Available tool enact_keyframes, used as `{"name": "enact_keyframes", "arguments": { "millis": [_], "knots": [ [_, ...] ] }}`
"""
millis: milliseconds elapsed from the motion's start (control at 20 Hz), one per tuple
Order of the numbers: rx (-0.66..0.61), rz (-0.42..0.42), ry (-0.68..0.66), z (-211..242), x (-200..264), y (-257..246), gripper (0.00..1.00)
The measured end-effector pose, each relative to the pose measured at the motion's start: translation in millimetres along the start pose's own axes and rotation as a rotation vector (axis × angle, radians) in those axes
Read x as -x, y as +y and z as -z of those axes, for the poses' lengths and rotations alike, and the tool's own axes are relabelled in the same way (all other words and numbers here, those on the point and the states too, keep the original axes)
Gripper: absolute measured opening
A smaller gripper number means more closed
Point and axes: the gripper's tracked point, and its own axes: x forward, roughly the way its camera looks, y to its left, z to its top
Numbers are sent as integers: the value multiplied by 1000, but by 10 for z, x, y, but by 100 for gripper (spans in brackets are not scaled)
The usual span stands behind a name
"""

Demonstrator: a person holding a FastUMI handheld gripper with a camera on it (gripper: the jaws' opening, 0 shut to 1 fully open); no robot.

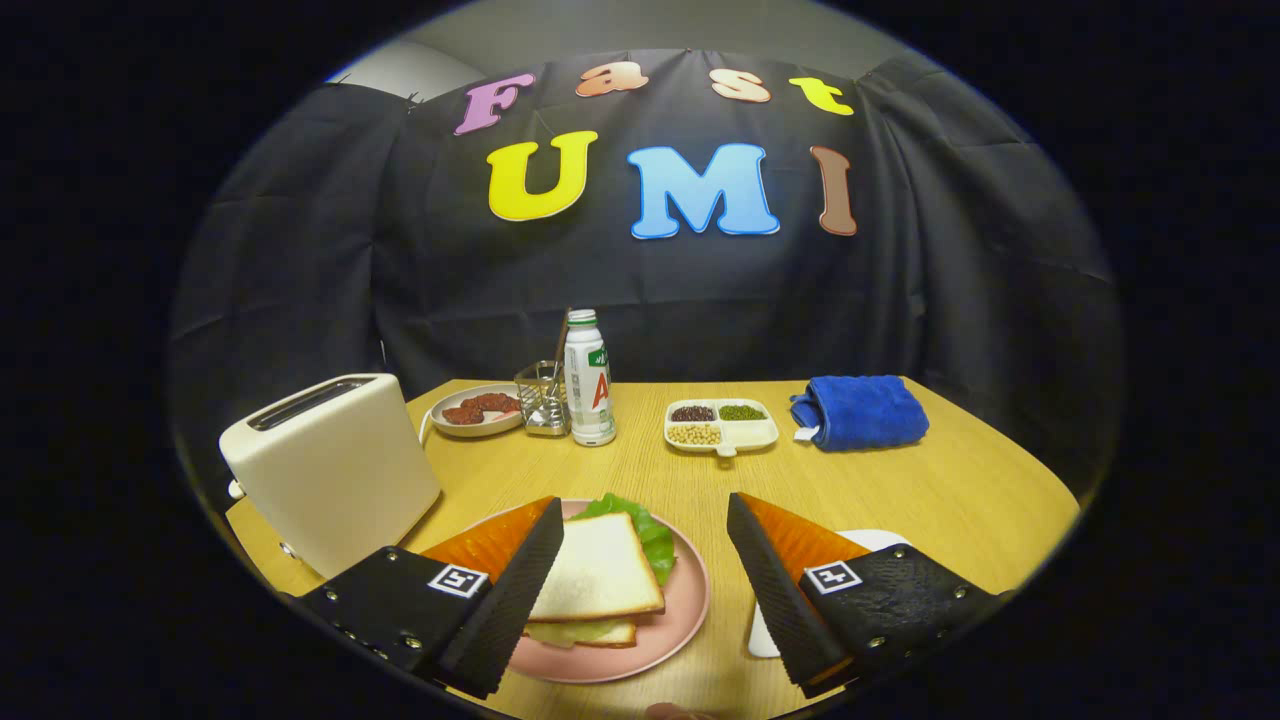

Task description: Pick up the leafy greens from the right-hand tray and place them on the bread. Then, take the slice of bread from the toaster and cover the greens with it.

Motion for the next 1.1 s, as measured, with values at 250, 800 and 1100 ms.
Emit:
{"name": "enact_keyframes", "arguments": {
  "millis": [250, 800, 1100],
  "knots": [
    [53, -46, -122, -734, 185, -147, 99],
    [-15, -151, -203, -1357, 637, -1149, 99],
    [4, -30, -299, -1474, 977, -2232, 99]
  ]
}}
